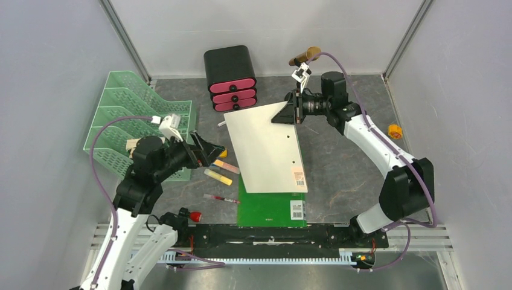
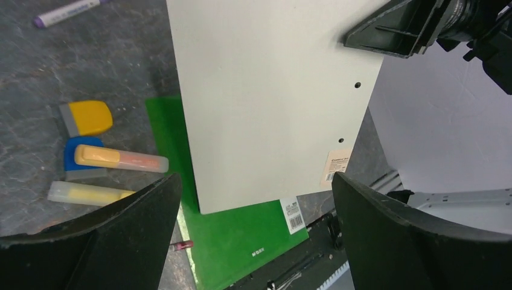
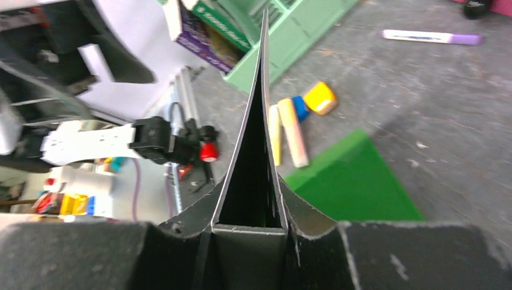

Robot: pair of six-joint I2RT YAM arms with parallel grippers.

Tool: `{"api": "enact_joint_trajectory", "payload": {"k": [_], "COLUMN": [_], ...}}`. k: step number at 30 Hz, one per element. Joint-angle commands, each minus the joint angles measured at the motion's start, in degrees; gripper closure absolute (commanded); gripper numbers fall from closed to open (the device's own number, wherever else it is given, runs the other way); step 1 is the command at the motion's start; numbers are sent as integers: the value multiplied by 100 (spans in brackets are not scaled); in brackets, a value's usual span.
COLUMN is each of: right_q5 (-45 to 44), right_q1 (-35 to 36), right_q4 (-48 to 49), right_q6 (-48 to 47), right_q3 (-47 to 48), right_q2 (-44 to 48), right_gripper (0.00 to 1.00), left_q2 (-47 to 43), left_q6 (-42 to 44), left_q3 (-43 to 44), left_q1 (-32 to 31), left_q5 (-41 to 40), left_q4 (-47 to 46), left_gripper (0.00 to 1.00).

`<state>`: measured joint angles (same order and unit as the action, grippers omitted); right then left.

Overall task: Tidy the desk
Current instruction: Place the folder in the storage box.

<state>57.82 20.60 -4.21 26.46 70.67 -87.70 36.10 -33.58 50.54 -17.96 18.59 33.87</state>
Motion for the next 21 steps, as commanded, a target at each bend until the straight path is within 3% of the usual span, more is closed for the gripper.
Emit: {"api": "enact_joint_trajectory", "payload": {"k": [1, 8, 16, 21], "right_q5": [-739, -1533, -1888, -1686], "right_q1": [14, 14, 13, 20], "right_q4": [-1935, -1288, 371, 1121], "right_q6": [-1365, -1404, -758, -589], "right_q3": [685, 720, 360, 745], "right_q2": [-58, 485, 839, 627], "right_gripper": [100, 100, 100, 100], "left_q2": [-202, -546, -628, -709], "left_q6": [398, 454, 595, 469], "left_q3": [355, 236, 272, 312], "left_q1": [15, 20, 17, 20], "left_q5": [-608, -707, -680, -680], "left_q4": [254, 266, 575, 658], "left_gripper": [0, 0, 0, 0]}}
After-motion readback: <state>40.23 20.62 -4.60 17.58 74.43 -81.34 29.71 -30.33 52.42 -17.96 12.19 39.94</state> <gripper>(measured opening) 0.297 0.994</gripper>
